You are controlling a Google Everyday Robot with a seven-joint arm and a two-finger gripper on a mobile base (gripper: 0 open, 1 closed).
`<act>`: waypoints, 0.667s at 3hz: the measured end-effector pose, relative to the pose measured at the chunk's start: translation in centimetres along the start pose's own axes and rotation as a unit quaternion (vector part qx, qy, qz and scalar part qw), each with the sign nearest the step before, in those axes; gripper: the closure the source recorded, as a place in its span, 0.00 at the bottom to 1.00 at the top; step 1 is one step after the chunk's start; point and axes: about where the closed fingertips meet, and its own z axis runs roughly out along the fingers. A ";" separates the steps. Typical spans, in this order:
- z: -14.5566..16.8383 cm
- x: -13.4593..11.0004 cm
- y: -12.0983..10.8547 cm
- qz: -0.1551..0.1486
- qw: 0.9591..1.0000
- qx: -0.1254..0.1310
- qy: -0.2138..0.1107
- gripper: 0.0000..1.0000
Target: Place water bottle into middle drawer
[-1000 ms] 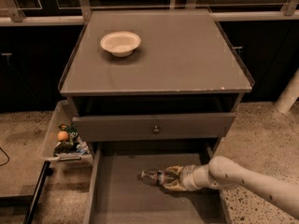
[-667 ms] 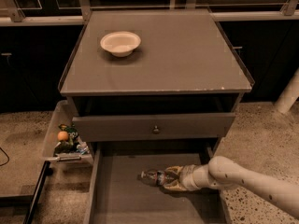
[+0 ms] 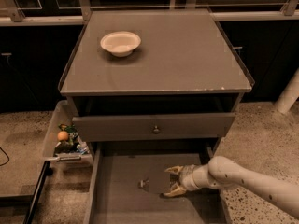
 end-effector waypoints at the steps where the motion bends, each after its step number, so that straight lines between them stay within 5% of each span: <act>1: 0.0 0.0 0.0 0.000 1.000 0.000 0.000 0.00; 2: 0.0 0.0 0.0 0.000 1.000 0.000 0.000 0.00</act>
Offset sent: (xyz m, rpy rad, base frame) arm 0.0000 0.0000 0.0000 0.0000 0.0000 0.0000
